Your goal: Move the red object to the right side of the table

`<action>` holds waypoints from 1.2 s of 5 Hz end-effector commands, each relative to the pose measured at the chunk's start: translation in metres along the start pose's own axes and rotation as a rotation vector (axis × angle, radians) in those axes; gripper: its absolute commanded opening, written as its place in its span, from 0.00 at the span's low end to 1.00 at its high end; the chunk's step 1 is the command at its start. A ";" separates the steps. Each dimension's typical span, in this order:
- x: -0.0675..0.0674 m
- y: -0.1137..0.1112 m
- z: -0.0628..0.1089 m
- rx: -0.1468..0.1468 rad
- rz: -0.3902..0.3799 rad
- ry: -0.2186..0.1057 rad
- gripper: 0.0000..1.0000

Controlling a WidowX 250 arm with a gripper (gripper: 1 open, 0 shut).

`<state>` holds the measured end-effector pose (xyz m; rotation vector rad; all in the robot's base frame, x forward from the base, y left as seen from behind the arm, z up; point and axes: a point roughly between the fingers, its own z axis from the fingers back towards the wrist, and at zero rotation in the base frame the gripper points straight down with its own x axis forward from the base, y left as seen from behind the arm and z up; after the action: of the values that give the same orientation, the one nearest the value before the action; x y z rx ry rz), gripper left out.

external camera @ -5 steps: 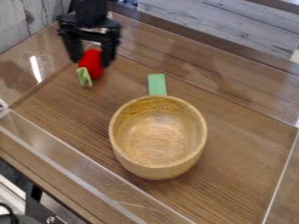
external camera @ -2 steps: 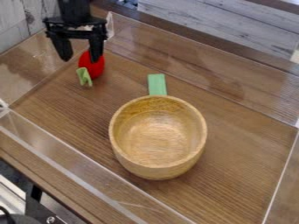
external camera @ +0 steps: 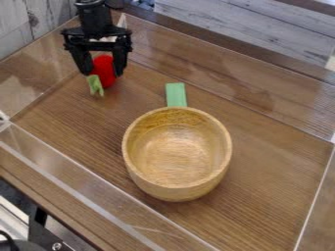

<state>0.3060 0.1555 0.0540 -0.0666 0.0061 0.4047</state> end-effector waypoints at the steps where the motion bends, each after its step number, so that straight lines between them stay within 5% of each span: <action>1: 0.012 0.000 0.014 0.007 0.012 -0.065 1.00; 3: 0.024 -0.016 0.014 0.014 -0.044 -0.085 1.00; 6: 0.024 -0.018 -0.004 0.022 -0.163 -0.068 1.00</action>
<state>0.3296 0.1443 0.0378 -0.0457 -0.0184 0.2571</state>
